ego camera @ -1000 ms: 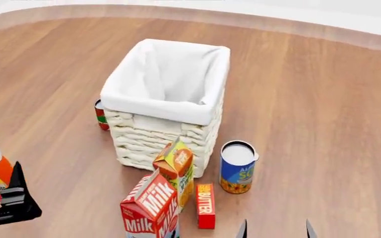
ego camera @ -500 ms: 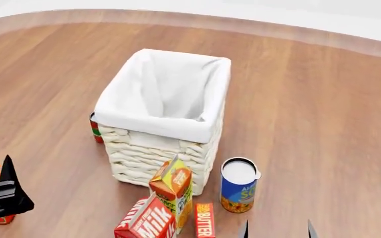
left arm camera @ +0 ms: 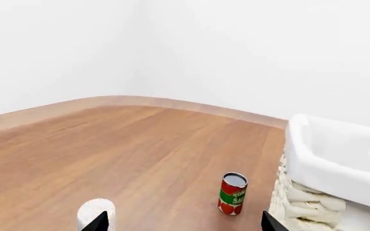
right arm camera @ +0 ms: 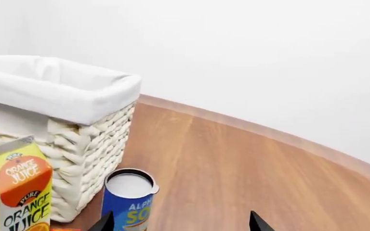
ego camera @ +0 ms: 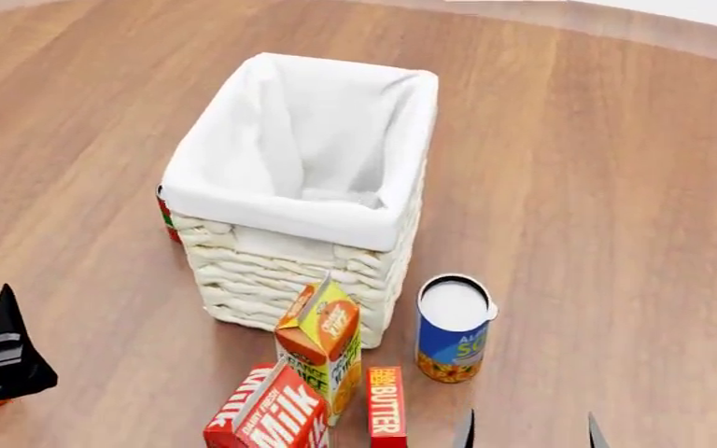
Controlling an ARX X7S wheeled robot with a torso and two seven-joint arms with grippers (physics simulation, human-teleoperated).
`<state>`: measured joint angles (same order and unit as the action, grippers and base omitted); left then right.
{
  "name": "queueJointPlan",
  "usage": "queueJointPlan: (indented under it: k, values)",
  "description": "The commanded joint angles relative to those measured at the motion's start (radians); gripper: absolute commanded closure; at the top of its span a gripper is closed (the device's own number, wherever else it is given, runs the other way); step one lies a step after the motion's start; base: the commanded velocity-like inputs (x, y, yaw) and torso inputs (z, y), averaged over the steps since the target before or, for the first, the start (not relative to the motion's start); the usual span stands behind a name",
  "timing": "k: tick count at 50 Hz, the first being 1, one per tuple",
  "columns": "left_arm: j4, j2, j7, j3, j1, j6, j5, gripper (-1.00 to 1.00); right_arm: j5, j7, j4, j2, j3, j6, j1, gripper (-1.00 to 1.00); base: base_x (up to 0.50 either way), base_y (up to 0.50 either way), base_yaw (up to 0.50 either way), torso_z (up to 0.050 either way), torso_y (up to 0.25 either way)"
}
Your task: Pick up the butter and put it in the basket.
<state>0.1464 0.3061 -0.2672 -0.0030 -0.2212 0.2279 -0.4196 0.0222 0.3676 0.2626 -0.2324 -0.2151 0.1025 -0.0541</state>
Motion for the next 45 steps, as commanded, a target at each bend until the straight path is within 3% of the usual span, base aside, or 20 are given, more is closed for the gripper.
queueJointPlan:
  k: [1, 20, 25, 34, 45]
  values:
    - [0.0, 0.003, -0.007, -0.004, -0.004, -0.003, -0.003, -1.0, -0.004, 0.007, 0.0, -0.005, -0.004, 0.001, 0.0, -1.0, 0.0, 0.0, 0.0, 0.0, -0.25]
    - [-0.018, -0.003, -0.005, 0.019, 0.0, -0.011, 0.003, -1.0, -0.008, 0.016, 0.006, -0.013, -0.011, -0.001, 0.0, -1.0, 0.0, 0.0, 0.0, 0.0, -0.25]
    - [-0.011, -0.008, -0.006, 0.027, 0.015, 0.009, -0.012, -1.0, -0.007, 0.019, -0.002, -0.012, -0.02, -0.037, -0.004, -1.0, 0.0, 0.0, 0.0, 0.0, 0.0]
    - [-0.003, -0.006, 0.009, 0.066, 0.059, -0.023, 0.021, -1.0, -0.013, -0.119, 0.011, -0.06, -0.13, -0.121, 0.035, -1.0, 0.0, 0.0, 0.0, 0.0, 0.0]
    - [-0.001, 0.001, 0.004, 0.06, 0.054, -0.012, 0.007, -1.0, -0.009, -0.139, -0.072, -0.045, -0.172, -0.179, 0.065, -1.0, 0.0, 0.0, 0.0, 0.0, 0.0]
